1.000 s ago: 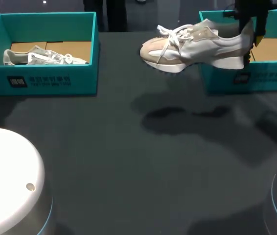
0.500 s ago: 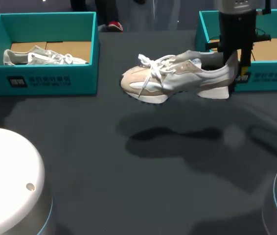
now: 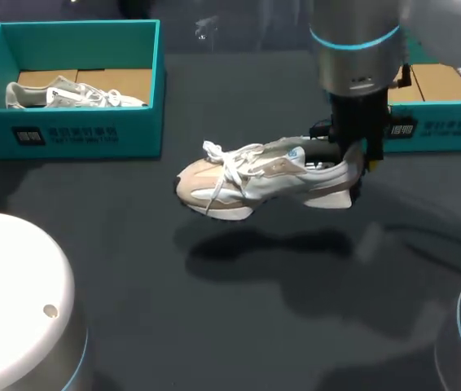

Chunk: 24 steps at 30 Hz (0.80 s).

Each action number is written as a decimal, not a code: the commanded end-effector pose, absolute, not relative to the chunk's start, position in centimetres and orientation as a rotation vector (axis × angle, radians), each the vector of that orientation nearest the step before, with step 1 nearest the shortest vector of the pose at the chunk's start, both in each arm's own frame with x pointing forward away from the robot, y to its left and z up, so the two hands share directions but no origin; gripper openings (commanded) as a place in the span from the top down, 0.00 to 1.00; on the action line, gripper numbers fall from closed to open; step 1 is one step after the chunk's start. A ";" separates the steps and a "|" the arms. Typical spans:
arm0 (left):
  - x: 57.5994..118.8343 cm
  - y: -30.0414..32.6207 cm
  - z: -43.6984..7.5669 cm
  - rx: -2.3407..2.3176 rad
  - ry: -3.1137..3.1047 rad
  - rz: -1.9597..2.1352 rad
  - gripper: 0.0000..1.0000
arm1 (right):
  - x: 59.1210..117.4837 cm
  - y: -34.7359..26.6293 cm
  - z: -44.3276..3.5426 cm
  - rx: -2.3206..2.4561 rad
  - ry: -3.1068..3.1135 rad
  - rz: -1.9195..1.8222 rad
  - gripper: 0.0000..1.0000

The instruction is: Take the shoe out of the shoebox, open the shoe tongue, remove and reinsert the insole, then place the shoe into the shoebox

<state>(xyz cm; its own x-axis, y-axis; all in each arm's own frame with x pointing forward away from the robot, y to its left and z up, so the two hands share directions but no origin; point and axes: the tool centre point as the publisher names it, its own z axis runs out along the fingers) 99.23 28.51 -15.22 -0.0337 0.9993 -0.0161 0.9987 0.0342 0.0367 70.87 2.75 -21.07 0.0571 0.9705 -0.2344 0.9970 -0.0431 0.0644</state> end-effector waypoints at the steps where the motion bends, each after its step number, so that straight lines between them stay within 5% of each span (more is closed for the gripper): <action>1: 99.3 28.5 -15.2 2.160 2.233 0.025 0.00 | 70.1 3.7 -23.1 2.115 2.010 -0.183 1.00; 24: 99.3 28.5 -15.2 2.160 2.233 0.025 0.00 | 69.2 4.3 -26.3 2.130 2.034 -0.188 1.00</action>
<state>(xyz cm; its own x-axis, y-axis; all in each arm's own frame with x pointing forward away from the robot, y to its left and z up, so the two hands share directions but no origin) 99.23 28.51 -15.22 -0.0337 0.9993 -0.0161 0.9987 0.0342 0.0367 69.12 4.28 -26.35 0.0509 0.9732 -0.2241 0.9979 -0.0405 0.0510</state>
